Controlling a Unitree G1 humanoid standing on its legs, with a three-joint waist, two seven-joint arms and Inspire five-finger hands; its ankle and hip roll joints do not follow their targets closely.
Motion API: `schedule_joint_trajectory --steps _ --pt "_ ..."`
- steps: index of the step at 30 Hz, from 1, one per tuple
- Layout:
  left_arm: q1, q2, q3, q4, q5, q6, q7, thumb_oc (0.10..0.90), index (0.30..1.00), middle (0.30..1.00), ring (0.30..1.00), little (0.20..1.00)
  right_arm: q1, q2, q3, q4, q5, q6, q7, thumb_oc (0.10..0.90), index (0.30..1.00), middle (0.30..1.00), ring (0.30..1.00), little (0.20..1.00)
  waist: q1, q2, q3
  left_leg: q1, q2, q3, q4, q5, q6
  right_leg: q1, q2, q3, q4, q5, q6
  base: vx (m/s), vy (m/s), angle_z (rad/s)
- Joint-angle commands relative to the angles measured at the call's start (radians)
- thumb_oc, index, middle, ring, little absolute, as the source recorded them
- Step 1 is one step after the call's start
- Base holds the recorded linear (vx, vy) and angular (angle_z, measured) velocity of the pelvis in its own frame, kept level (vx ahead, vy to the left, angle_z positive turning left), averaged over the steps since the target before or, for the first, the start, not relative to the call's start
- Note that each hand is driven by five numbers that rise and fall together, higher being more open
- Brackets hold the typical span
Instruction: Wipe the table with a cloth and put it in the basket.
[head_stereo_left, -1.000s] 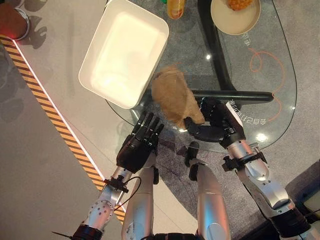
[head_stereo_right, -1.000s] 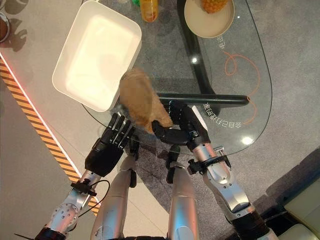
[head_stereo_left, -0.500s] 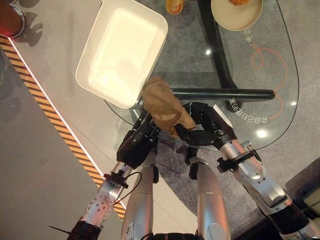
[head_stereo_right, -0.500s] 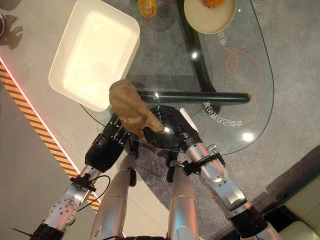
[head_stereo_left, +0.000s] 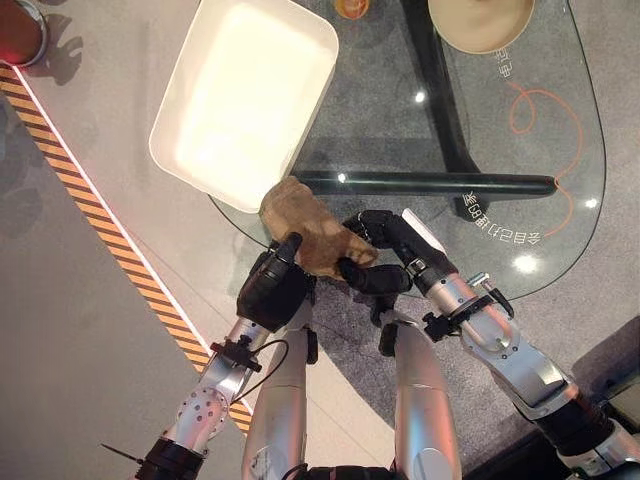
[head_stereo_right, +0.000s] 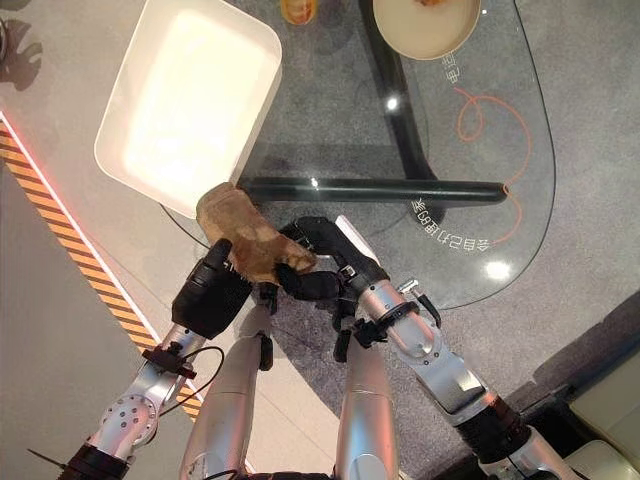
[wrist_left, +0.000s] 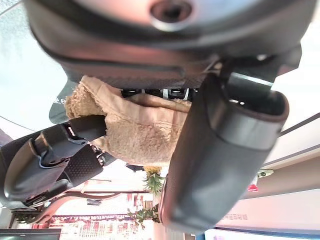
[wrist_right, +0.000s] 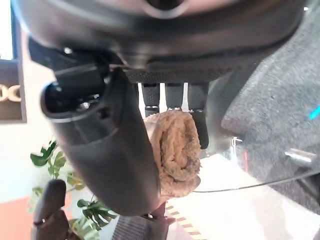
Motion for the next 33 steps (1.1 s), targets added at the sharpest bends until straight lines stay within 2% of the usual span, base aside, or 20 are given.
schedule_joint_trajectory --steps 1,6,10,14,23,24,25,33 --pt "-0.008 -0.001 -0.015 -0.212 -0.051 0.002 -0.099 0.8 0.9 0.9 0.9 0.9 -0.044 -0.019 0.044 -0.198 -0.043 -0.048 0.027 0.1 0.3 0.3 0.3 0.2 -0.005 -0.018 -0.028 0.01 -0.035 0.111 0.196 -0.217 0.006 0.04 0.081 -0.012 -0.205 0.136 0.03 0.0 0.0 0.0" --pt "-0.014 -0.006 -0.018 -0.231 -0.071 -0.008 -0.113 0.8 0.9 0.9 0.9 0.9 -0.059 -0.019 0.067 -0.18 -0.07 -0.012 0.031 0.1 0.3 0.3 0.3 0.2 0.0 -0.017 -0.028 0.009 -0.037 0.11 0.193 -0.218 0.007 0.039 0.078 -0.015 -0.208 0.136 0.03 0.0 0.0 0.0" --pt "-0.011 -0.009 -0.014 -0.231 -0.112 -0.051 -0.128 0.8 0.9 0.9 0.9 0.9 -0.054 -0.028 0.071 -0.173 -0.083 -0.004 0.046 0.1 0.3 0.3 0.3 0.2 0.001 -0.019 -0.028 0.009 -0.038 0.109 0.191 -0.218 0.005 0.04 0.079 -0.016 -0.21 0.136 0.03 0.0 0.0 0.0" --pt "-0.014 -0.022 -0.003 -0.232 -0.155 -0.079 -0.105 0.8 0.9 0.9 0.9 0.9 -0.06 -0.028 0.077 -0.171 -0.094 0.011 0.056 0.1 0.3 0.3 0.3 0.2 0.005 -0.025 -0.028 0.009 -0.04 0.104 0.192 -0.218 0.006 0.041 0.079 -0.018 -0.208 0.136 0.029 0.0 0.0 0.0" --pt "-0.01 -0.03 0.017 -0.242 -0.089 -0.094 -0.005 0.8 0.9 0.9 0.9 0.9 -0.071 -0.036 0.079 -0.178 -0.094 0.027 0.093 0.1 0.3 0.3 0.3 0.2 0.016 -0.035 -0.028 0.011 -0.046 0.093 0.184 -0.216 0.006 0.044 0.079 -0.026 -0.211 0.138 0.03 0.0 -0.012 0.02" --pt "-0.011 -0.031 0.017 -0.242 -0.085 -0.1 0.0 0.232 0.413 0.413 0.413 0.332 -0.072 -0.036 0.081 -0.179 -0.096 0.03 0.093 0.1 0.3 0.3 0.3 0.2 0.017 -0.035 -0.028 0.011 -0.047 0.092 0.185 -0.216 0.006 0.045 0.077 -0.027 -0.211 0.138 0.03 0.01 0.002 0.04" --pt "-0.012 -0.031 0.019 -0.24 -0.086 -0.103 0.002 0.1 0.3 0.3 0.3 0.2 -0.07 -0.036 0.079 -0.179 -0.097 0.028 0.095 0.1 0.3 0.3 0.3 0.2 0.017 -0.035 -0.028 0.011 -0.047 0.092 0.185 -0.217 0.007 0.046 0.077 -0.026 -0.211 0.138 0.031 0.0 0.0 0.0" --pt "-0.001 -0.044 0.025 -0.233 -0.071 -0.094 0.003 0.1 0.3 0.3 0.3 0.2 -0.062 -0.03 0.072 -0.168 -0.105 0.016 0.1 0.1 0.3 0.3 0.3 0.2 0.02 -0.036 -0.028 0.005 -0.054 0.083 0.185 -0.216 0.007 0.041 0.078 -0.022 -0.214 0.14 0.031 0.0 0.0 0.0"
